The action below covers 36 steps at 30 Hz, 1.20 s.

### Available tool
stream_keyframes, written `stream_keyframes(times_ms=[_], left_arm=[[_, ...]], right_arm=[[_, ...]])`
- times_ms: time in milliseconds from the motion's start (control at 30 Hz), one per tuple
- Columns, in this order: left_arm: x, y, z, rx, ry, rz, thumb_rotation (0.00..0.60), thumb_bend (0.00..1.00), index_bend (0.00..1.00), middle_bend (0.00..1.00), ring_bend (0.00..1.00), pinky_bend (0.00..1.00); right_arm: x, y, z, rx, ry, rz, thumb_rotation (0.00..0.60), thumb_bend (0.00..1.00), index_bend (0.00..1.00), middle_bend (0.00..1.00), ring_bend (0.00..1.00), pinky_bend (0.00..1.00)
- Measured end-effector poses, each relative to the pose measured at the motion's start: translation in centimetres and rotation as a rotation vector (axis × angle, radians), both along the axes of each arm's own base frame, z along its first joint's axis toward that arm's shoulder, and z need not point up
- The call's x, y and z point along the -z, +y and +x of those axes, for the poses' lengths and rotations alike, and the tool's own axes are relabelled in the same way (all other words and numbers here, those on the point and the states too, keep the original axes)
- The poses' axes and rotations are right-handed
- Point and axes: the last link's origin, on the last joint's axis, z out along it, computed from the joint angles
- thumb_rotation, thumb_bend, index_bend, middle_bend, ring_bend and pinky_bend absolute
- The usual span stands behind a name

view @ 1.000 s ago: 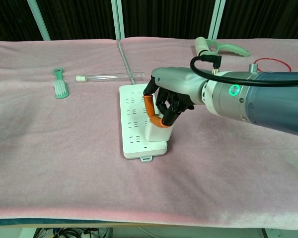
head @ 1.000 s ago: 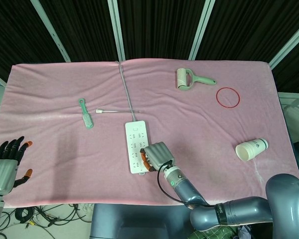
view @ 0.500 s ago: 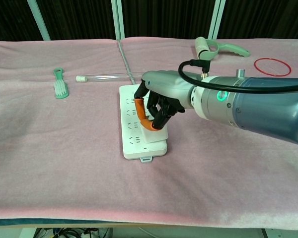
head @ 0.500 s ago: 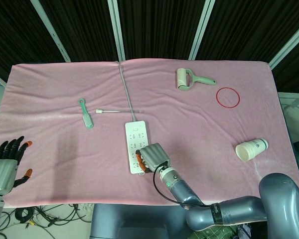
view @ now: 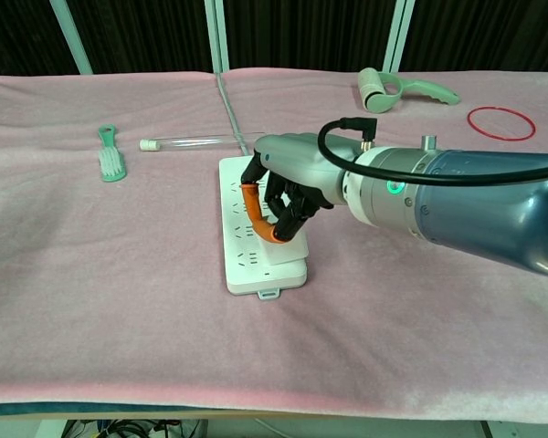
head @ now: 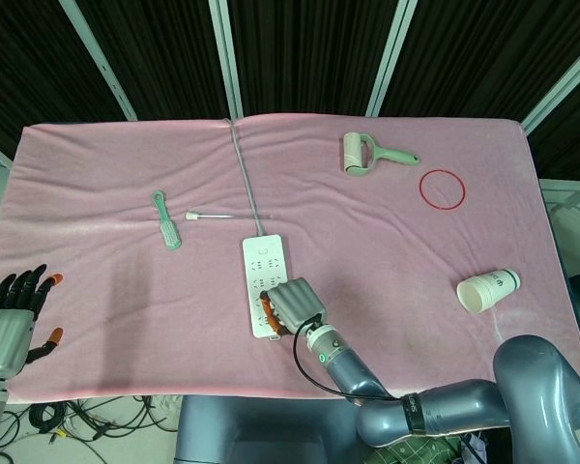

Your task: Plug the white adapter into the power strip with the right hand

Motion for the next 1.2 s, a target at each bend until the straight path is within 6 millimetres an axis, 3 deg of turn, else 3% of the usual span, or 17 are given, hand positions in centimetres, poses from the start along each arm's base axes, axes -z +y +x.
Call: stream_keyframes(times_ms=[100,167,367,700,867,1033,1200], left_arm=[[0.0,0.0,0.0,-0.001,0.0,-0.002,0.6,0.3,0.12,0.0,0.0,0.0],[0.0,0.0,0.0,-0.001,0.001,-0.003,0.6,0.3,0.12,0.0,0.0,0.0],[0.0,0.0,0.0,-0.001,0.001,-0.002,0.6,0.3,0.12,0.0,0.0,0.0],[0.1,-0.1,-0.1,-0.003,0.007,-0.002,0.6,0.3,0.12,0.0,0.0,0.0],[0.1,-0.1,-0.1,-0.002,0.01,-0.003,0.6,0.3,0.12,0.0,0.0,0.0],[0.1,-0.1,-0.1,-0.003,0.01,-0.001,0.6,0.3,0.12,0.0,0.0,0.0],[0.0,-0.1,0.0,0.001,0.01,0.004,0.6,0.3,0.12,0.0,0.0,0.0]], right_arm=[[-0.4,-0.1,0.2,0.003,-0.019,-0.008,0.6,0.72,0.79,0.76,0.82,0.8],[-0.9,-0.1,0.4,0.006,-0.043,-0.015,0.6,0.63,0.7,0.72,0.79,0.78],[-2.5,-0.4,0.6,0.01,-0.117,-0.053,0.6,0.49,0.42,0.57,0.67,0.7],[-5.9,-0.7,-0.2,0.027,-0.184,-0.132,0.6,0.13,0.16,0.29,0.42,0.46],[-7.2,-0.8,-0.9,0.036,-0.167,-0.161,0.6,0.07,0.1,0.14,0.27,0.31],[-9.2,-1.3,-2.2,0.054,-0.148,-0.219,0.6,0.07,0.08,0.11,0.21,0.22],[-12.4,-1.9,-4.5,0.076,-0.114,-0.312,0.6,0.07,0.07,0.1,0.2,0.19]])
